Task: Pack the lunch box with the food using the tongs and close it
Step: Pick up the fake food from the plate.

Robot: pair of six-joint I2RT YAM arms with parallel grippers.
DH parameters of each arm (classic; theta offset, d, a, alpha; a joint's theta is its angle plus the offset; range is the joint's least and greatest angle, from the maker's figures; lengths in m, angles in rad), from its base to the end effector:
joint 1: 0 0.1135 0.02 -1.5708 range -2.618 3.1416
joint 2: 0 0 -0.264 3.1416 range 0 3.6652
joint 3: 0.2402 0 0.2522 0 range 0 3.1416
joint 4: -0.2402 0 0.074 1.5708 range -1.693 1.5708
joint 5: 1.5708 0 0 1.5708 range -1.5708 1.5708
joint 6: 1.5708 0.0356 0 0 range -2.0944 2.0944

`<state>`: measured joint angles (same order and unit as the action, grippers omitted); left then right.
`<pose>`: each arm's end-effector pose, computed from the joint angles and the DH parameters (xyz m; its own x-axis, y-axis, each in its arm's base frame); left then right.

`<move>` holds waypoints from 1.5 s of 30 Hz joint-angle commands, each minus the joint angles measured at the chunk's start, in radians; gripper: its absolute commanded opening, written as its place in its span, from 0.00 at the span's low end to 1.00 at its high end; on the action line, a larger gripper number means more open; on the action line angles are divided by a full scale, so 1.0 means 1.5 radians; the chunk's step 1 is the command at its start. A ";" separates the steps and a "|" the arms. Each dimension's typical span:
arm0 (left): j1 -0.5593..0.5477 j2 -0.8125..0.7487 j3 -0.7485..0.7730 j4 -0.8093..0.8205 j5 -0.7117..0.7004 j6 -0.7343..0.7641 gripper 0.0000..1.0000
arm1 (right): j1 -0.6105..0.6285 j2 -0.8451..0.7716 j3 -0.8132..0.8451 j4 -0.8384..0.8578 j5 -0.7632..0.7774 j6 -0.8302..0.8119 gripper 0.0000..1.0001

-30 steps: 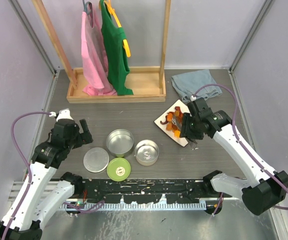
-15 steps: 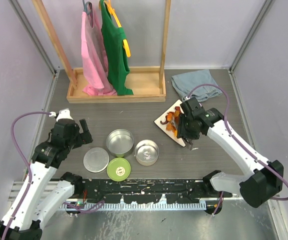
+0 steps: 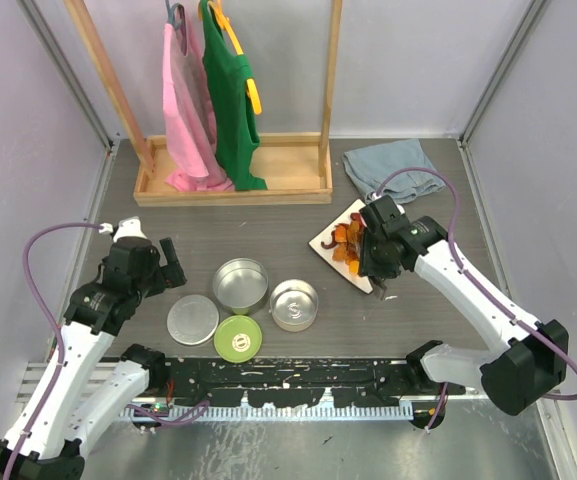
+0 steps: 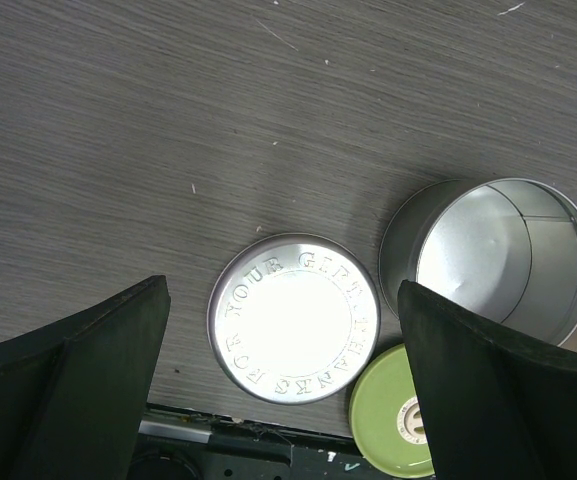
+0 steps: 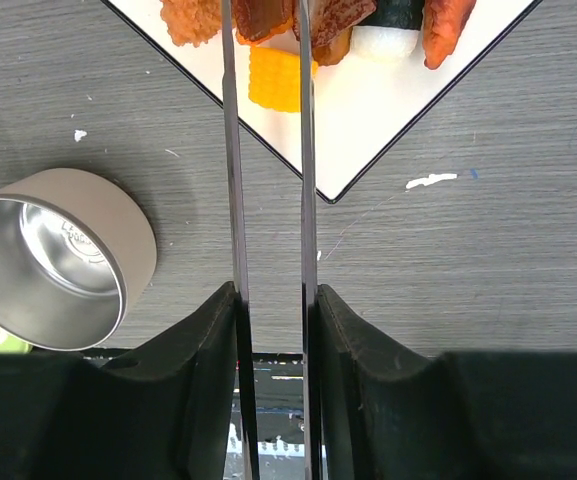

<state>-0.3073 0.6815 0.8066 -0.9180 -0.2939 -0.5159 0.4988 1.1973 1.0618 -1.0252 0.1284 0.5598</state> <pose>0.1236 -0.0284 0.2929 -0.6379 -0.2929 -0.7123 -0.2517 0.9533 -0.1667 0.1937 0.1003 0.2854 -0.9105 0.1037 -0.4002 0.0636 0.9916 0.1122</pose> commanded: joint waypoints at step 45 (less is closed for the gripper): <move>0.002 0.010 0.010 0.008 -0.013 -0.012 0.98 | 0.002 -0.132 0.062 0.039 -0.186 -0.018 0.00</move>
<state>-0.3073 0.7010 0.8066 -0.9188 -0.2932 -0.5182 0.5003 1.0309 1.0893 -1.0454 -0.0311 0.5514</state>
